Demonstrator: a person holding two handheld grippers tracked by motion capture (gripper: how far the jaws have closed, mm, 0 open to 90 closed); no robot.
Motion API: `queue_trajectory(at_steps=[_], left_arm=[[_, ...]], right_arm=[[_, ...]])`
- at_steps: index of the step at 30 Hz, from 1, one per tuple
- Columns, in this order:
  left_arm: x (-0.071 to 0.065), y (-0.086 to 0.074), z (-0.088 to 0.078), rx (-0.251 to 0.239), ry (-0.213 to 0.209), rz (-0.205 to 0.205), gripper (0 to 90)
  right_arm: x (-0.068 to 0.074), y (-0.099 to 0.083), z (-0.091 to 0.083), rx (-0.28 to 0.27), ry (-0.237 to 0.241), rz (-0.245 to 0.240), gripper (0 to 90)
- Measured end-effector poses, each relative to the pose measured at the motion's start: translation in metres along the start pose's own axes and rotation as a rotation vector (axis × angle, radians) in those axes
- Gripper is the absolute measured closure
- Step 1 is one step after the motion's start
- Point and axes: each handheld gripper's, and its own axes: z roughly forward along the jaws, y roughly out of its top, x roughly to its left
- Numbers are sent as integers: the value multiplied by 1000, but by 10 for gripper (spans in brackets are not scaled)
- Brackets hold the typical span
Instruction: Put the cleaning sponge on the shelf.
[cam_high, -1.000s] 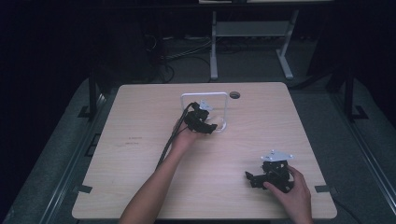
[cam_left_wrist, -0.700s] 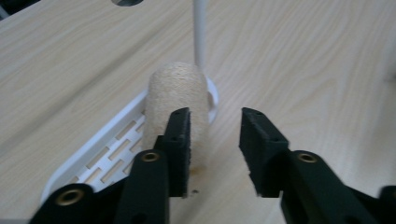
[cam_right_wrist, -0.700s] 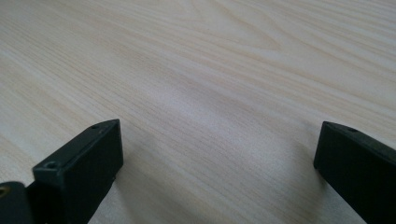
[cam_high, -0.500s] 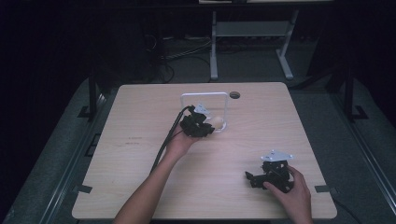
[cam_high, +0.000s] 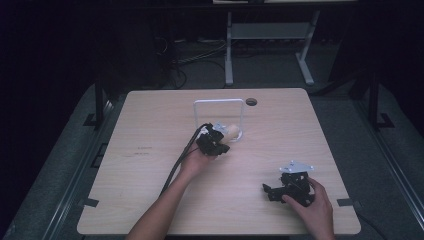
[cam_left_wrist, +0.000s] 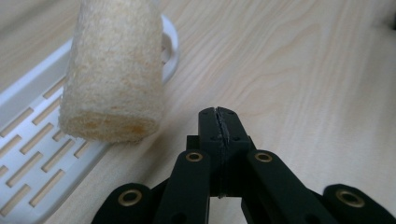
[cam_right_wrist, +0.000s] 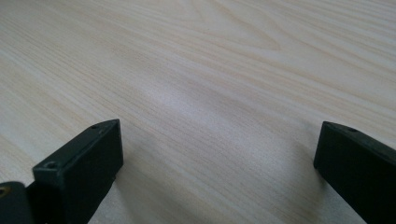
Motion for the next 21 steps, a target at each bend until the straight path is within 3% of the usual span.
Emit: queue_trajectory(at_steps=[8, 21], left_arm=[[11, -4, 10, 2, 38, -46, 874], [26, -7, 2, -10, 100, -79, 875]], right_arm=[[0, 0, 0, 0, 0, 0, 10], [0, 0, 0, 0, 0, 0, 10]])
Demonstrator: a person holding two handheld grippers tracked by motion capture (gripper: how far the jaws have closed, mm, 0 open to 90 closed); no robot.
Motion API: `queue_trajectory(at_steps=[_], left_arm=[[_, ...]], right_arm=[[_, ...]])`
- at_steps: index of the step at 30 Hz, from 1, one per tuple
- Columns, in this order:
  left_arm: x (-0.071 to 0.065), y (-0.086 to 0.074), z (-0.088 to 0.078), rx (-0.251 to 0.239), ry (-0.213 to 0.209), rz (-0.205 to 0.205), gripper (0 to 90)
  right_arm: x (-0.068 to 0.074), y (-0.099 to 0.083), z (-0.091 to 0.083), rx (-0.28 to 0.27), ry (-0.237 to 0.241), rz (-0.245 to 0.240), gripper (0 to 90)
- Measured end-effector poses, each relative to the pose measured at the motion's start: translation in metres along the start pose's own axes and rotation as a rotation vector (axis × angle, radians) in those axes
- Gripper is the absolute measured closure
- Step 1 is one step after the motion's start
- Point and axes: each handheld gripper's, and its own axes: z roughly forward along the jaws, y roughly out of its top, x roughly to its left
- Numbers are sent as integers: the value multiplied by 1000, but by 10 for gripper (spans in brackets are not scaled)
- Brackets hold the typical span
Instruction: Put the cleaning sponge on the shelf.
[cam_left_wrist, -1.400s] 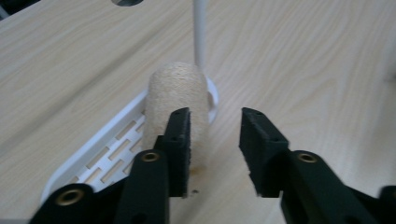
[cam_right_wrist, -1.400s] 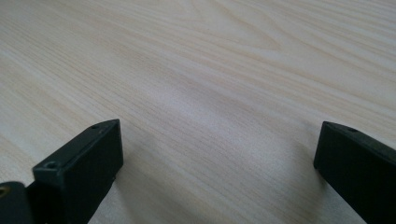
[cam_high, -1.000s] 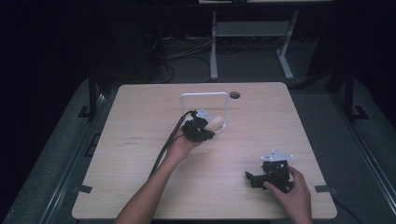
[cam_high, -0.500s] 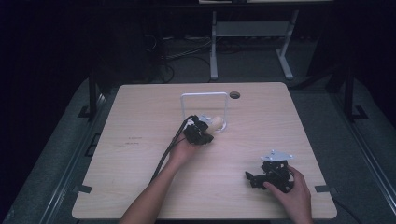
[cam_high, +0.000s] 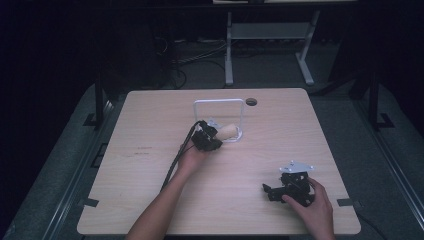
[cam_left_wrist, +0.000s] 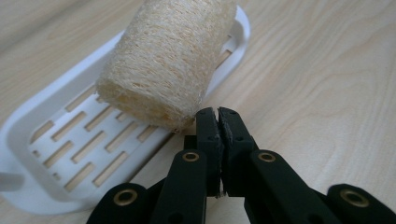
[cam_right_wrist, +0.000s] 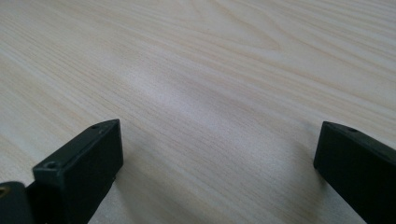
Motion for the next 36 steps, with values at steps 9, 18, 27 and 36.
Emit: queue_trajectory(at_steps=[9, 18, 27, 36], left_arm=[[7, 1, -1, 3, 28, -12, 883], [16, 0, -1, 1, 63, -28, 891], [14, 0, -4, -2, 47, -23, 890], [11, -2, -16, -9, 24, -17, 875]], right_arm=[[0, 0, 0, 0, 0, 0, 9], [0, 0, 0, 0, 0, 0, 10], [0, 0, 0, 0, 0, 0, 9], [0, 0, 0, 0, 0, 0, 10]])
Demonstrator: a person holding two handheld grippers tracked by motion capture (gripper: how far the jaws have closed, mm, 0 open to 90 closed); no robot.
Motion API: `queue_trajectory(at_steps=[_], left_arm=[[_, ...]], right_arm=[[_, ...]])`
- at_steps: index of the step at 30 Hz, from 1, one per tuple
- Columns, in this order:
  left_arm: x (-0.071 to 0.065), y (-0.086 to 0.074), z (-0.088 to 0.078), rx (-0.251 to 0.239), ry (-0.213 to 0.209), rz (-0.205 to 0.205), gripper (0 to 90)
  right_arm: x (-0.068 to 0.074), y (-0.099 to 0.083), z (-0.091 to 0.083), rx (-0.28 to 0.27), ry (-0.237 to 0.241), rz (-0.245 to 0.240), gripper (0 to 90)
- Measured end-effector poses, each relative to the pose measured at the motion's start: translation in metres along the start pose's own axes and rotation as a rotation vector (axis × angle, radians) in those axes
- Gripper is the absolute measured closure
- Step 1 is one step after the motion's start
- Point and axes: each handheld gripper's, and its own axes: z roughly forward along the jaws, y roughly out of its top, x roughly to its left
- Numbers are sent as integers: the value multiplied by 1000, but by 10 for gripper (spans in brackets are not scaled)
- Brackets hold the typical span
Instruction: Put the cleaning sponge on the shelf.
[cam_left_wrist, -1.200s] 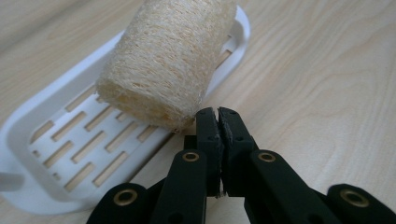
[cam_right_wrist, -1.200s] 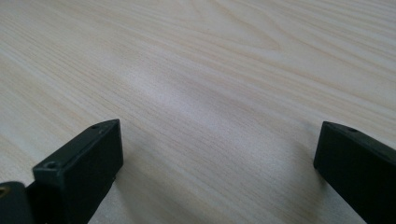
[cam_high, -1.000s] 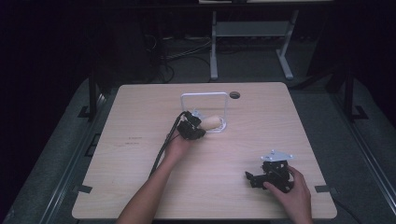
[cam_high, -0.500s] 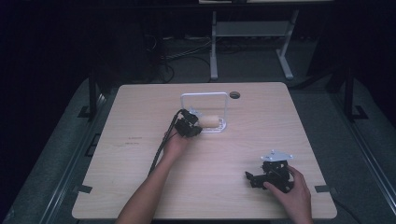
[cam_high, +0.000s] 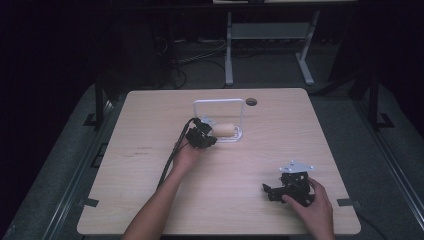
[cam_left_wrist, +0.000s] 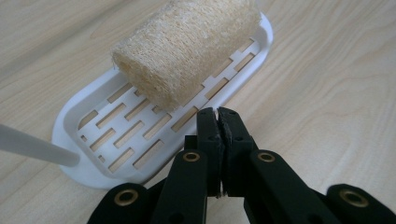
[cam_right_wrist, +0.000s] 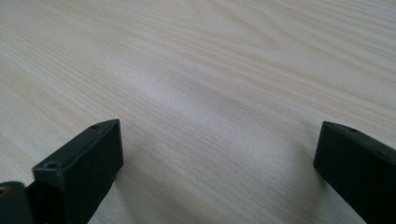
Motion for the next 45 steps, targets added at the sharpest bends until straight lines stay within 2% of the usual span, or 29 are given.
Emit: queue_trajectory(at_steps=[3, 7, 10, 11, 13, 14, 15, 24, 34, 45], left_arm=[[0, -1, -6, -7, -15, -17, 850], [0, -4, -14, -13, -25, -12, 774], [1, -6, -18, -17, -37, -25, 655], [1, -7, -19, -17, -35, -26, 581], [2, -8, -22, -18, -30, -25, 547], [2, -9, -24, -20, -34, -29, 469], [3, -10, -26, -20, -30, -26, 469], [3, -21, -39, -8, -5, -5, 153], [-2, -44, -58, -58, -2, 21, 130], [-3, -67, -84, -103, 17, 11, 130]], right_arm=[[0, 0, 0, 0, 0, 0, 9], [0, 0, 0, 0, 0, 0, 10], [0, 0, 0, 0, 0, 1, 9], [0, 0, 0, 1, 0, 1, 10], [0, 0, 0, 1, 0, 1, 9], [0, 0, 0, 1, 0, 1, 9], [0, 0, 0, 1, 0, 1, 9], [0, 0, 0, 1, 0, 1, 9], [0, 0, 0, 1, -1, 1, 9], [0, 0, 0, 0, 0, -1, 9]])
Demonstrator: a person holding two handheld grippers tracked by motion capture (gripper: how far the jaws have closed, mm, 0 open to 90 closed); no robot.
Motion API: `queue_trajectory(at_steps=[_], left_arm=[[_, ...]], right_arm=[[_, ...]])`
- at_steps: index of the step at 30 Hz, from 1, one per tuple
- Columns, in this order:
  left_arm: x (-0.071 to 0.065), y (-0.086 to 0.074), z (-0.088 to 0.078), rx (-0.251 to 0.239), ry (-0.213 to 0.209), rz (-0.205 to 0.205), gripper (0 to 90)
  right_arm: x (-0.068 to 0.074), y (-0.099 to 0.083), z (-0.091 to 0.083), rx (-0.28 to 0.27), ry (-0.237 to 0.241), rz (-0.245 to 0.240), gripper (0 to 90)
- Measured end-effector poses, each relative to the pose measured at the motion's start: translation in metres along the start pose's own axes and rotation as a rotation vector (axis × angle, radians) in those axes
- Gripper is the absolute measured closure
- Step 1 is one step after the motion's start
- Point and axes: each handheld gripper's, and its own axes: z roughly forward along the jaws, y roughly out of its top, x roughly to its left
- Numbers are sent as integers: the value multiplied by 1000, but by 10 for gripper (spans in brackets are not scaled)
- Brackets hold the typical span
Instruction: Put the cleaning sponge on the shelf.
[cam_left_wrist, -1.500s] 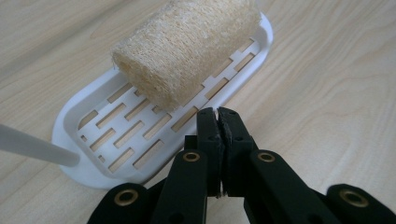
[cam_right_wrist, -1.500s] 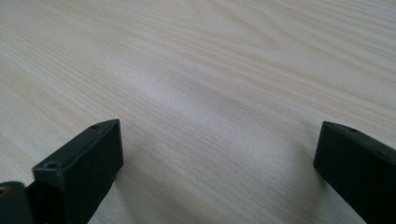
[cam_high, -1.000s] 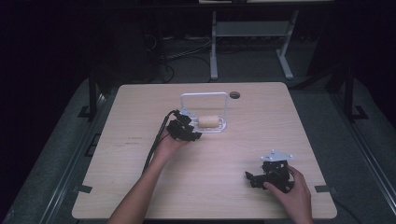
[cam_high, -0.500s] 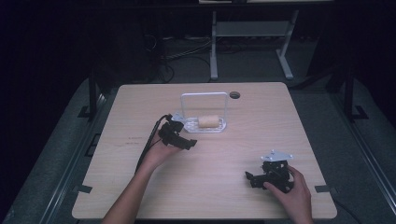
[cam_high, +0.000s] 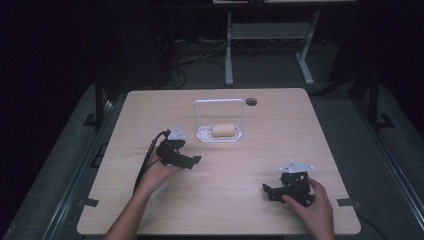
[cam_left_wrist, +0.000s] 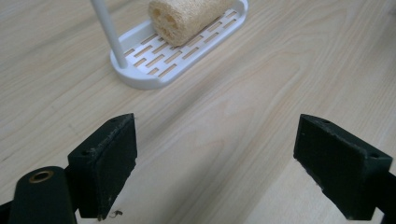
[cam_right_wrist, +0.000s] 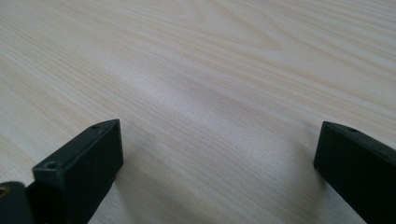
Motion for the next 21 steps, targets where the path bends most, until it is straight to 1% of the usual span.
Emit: queue_trajectory(at_steps=[2, 5, 9, 12, 17, 19, 21], left_arm=[[-1, -5, -4, -8, 3, -3, 130], [-2, -13, -12, -16, 13, 3, 131], [-3, -22, -21, -32, 20, -7, 131], [-4, -29, -27, -30, 25, -1, 131], [-6, -44, -37, -46, 33, -12, 131], [-6, -50, -39, -44, 30, -24, 131], [-6, -55, -41, -38, 28, -29, 130]], right_arm=[[0, 0, 0, 0, 0, 0, 9], [0, 0, 0, 0, 0, 0, 9], [0, 0, 0, -1, 0, -1, 9], [0, 0, 0, 0, 0, -1, 9], [0, 0, 0, 0, 0, 0, 10], [0, 0, 0, 0, 0, 0, 10], [0, 0, 0, 0, 0, 0, 9]])
